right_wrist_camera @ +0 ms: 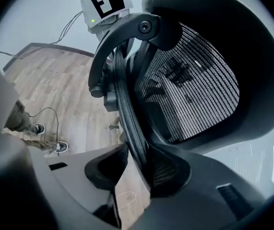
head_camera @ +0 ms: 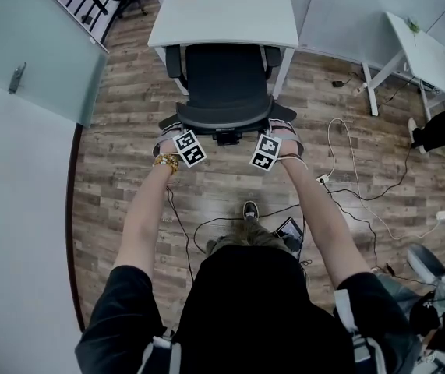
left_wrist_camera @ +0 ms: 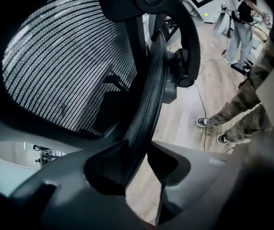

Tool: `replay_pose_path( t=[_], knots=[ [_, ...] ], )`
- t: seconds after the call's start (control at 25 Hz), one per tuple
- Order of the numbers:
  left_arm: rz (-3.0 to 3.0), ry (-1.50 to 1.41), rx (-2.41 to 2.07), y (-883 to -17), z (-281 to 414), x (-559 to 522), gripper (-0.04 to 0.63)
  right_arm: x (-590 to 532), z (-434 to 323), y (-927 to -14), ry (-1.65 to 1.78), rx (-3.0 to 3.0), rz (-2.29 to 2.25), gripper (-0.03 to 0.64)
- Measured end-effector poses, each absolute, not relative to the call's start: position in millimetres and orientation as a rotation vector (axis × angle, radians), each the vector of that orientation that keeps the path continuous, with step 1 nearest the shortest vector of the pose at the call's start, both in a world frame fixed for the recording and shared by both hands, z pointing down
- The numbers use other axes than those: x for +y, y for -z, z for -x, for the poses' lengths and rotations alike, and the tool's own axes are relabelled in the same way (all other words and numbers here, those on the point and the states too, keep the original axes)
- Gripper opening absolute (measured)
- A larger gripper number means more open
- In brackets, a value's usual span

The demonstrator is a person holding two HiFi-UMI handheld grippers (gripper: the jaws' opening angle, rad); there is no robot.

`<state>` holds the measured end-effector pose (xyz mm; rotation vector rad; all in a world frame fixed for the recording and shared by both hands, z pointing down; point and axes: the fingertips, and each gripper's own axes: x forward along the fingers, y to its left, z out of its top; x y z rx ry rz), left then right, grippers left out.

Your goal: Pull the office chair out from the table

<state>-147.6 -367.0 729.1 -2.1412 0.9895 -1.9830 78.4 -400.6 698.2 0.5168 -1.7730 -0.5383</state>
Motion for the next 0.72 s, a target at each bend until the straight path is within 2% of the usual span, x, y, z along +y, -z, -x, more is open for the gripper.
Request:
replay_pose_path(
  t=[0.72],
  knots=[
    [2.087,1.921,0.972,-727.7,160.1,-334.3,0.146,-360.8,-65.0,-697.3,0.472,-1.761,-0.578,0.118]
  ],
)
